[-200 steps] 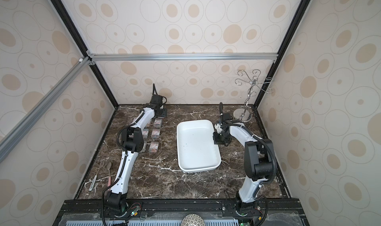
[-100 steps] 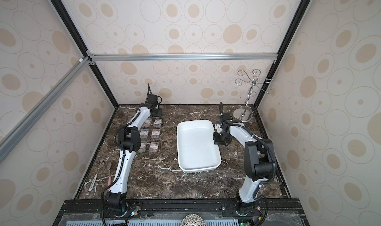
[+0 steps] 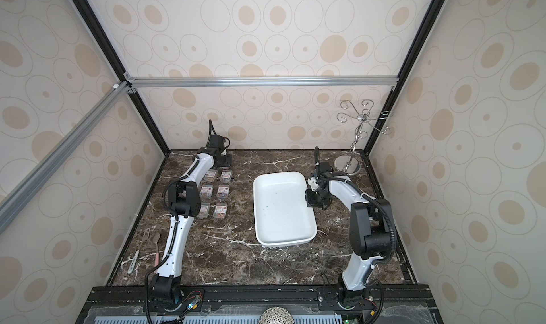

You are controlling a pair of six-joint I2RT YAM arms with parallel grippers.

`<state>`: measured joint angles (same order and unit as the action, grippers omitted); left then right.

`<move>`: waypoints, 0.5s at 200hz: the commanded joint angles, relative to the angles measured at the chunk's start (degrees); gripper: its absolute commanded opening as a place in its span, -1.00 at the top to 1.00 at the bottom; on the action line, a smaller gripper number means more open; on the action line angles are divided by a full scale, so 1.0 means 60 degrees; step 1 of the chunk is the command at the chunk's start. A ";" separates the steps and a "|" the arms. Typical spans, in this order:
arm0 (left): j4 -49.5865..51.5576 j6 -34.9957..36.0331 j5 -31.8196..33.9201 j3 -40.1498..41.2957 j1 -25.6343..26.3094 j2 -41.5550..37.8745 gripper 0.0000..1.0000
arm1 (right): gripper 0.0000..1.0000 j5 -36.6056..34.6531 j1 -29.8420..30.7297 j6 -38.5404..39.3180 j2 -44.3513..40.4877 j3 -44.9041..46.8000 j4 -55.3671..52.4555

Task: Take the paper clips out of the storage box
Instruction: Move the boxed paper clips to the center of the board.

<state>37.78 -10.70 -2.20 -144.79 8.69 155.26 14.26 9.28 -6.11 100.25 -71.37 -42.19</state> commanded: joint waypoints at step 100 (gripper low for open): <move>0.0099 -0.0265 -0.0212 -0.0360 0.0295 0.0194 -0.27 | 0.77 -0.0019 -0.0038 0.0066 -0.0134 0.0028 -0.0175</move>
<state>37.69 -11.42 -3.42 -144.79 9.98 155.26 14.28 9.28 -6.11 100.25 -71.37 -42.17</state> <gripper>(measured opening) 0.612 0.116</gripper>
